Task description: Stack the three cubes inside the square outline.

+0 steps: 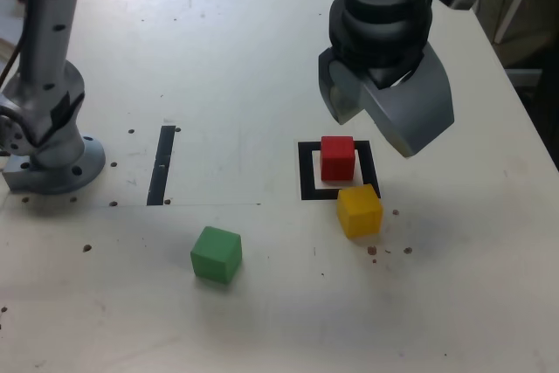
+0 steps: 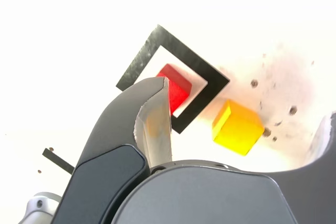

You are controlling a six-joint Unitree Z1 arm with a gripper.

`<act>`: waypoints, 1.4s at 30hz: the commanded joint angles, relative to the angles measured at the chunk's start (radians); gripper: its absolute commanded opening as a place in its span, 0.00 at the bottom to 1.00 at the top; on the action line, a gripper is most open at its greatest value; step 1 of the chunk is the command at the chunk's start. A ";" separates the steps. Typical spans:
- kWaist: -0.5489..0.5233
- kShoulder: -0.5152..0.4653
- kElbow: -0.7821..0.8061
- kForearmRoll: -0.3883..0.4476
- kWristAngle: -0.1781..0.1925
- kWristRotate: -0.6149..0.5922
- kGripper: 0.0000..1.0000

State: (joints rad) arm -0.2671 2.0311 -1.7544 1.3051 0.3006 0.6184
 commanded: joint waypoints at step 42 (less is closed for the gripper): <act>-0.095 0.146 0.065 -0.098 -0.048 0.004 0.90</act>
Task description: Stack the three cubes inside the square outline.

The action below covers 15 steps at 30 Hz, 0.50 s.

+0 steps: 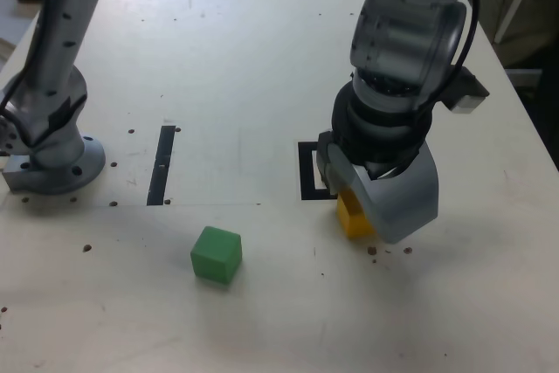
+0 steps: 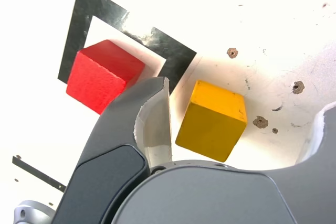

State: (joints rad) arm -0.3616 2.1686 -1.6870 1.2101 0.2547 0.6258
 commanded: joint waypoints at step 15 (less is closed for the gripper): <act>0.000 0.035 0.001 -0.021 -0.010 -0.048 0.41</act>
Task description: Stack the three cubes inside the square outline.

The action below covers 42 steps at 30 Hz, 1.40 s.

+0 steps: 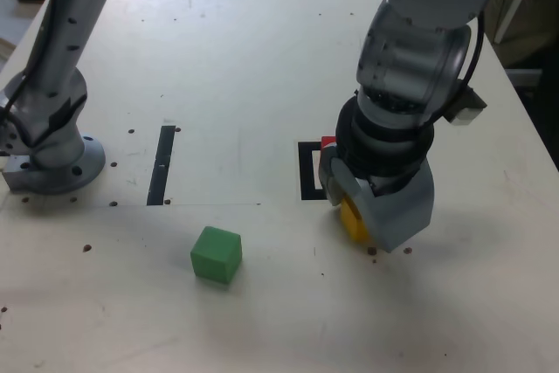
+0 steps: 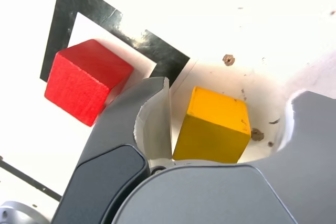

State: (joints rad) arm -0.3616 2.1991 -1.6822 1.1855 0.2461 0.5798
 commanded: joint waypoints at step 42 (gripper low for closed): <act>0.075 -0.157 -0.142 0.263 -0.042 -0.291 0.29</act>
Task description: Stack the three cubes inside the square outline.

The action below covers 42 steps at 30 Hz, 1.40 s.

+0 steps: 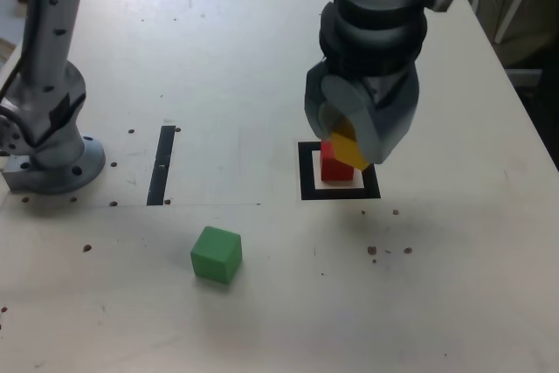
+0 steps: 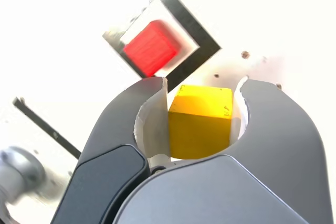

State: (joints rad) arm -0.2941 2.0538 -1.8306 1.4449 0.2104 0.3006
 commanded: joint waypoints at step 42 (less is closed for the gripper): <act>0.213 0.001 0.103 -0.036 -0.111 -0.329 0.29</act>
State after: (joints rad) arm -0.0830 2.0495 -1.7286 1.4105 0.1015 -0.0305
